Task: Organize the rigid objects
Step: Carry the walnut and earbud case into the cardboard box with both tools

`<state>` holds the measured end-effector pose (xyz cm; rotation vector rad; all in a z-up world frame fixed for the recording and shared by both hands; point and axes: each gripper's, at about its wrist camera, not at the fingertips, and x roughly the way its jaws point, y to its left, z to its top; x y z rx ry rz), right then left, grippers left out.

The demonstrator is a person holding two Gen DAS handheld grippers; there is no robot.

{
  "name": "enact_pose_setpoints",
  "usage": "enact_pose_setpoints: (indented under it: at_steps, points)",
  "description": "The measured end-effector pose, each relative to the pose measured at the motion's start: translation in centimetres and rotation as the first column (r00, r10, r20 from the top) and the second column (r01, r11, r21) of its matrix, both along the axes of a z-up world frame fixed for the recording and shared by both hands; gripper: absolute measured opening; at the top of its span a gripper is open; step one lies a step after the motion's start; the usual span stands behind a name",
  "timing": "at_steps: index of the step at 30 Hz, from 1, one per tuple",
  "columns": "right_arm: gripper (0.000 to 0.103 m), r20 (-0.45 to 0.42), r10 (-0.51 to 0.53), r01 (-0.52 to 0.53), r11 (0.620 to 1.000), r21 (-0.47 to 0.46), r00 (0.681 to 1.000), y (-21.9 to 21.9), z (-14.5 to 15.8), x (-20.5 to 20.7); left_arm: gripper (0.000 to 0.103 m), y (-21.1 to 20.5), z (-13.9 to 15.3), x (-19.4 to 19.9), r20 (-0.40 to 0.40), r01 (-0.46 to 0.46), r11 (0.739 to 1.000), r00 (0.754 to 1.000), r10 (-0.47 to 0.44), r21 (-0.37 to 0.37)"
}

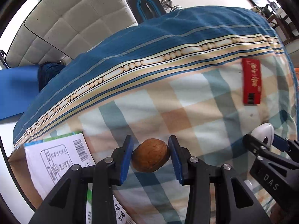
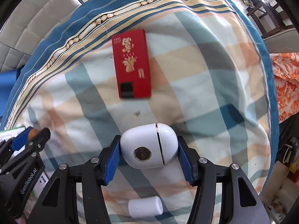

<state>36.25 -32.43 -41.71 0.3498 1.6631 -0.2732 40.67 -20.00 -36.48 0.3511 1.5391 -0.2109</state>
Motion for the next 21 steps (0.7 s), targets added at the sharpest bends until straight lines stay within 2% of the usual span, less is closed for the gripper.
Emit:
enact_pose_setpoints:
  at_steps: [10,17,21]
  points:
    - [0.060,0.057,0.026,-0.026,1.000,0.009,0.998,1.6,4.7,-2.6,0.036,0.2,5.3,-2.8,0.052,-0.005,0.996,0.999,0.009,-0.088]
    - [0.060,0.119,0.079,-0.080,0.997,0.008,0.990,3.5,10.1,-4.9,0.036,4.0,10.6,-5.3,0.118,-0.034,0.985,0.992,0.055,-0.168]
    - [0.060,0.151,0.108,-0.110,0.994,0.007,0.983,4.7,12.9,-7.3,0.036,7.0,12.8,-7.0,0.156,-0.036,0.981,0.985,0.066,-0.189]
